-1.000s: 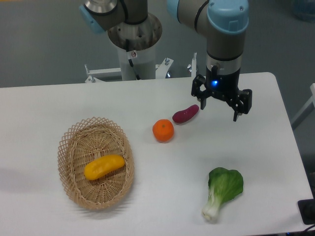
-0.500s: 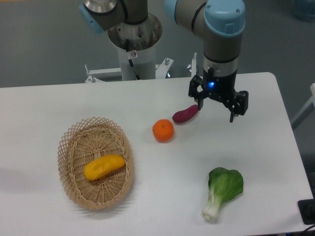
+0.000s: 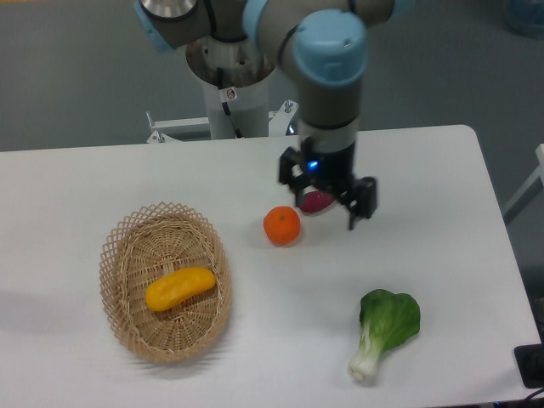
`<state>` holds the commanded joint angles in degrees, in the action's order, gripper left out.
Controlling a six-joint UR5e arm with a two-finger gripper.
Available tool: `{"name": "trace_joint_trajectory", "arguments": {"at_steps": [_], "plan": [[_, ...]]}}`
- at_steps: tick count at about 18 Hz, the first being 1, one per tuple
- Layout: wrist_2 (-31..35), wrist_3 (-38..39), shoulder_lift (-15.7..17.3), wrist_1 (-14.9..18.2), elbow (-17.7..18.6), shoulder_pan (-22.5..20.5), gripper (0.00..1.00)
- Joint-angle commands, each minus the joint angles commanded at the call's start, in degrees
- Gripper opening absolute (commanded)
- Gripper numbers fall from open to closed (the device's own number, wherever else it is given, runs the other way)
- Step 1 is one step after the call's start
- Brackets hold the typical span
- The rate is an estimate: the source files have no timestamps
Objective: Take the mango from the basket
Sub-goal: 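Move the open gripper over the wicker basket toward the yellow mango, then lower the gripper onto the yellow mango and close on it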
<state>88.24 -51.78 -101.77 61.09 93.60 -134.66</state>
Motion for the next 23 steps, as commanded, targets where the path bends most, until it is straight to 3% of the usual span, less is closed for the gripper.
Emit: {"name": "trace_joint_trajectory", "arguments": {"at_steps": [5,10,16,23], "plan": [[0.2,1.3,-1.4,-1.3,2.3,7.3,1.00],[0.2,-2.6,-4.4,-0.3,3.3,12.6,1.00],[0.9,-5.2,-10.5,-1.5,2.3,16.2,1.00],[1.3,-4.6,-13.5,-5.8,3.1,17.4,1.00]]}}
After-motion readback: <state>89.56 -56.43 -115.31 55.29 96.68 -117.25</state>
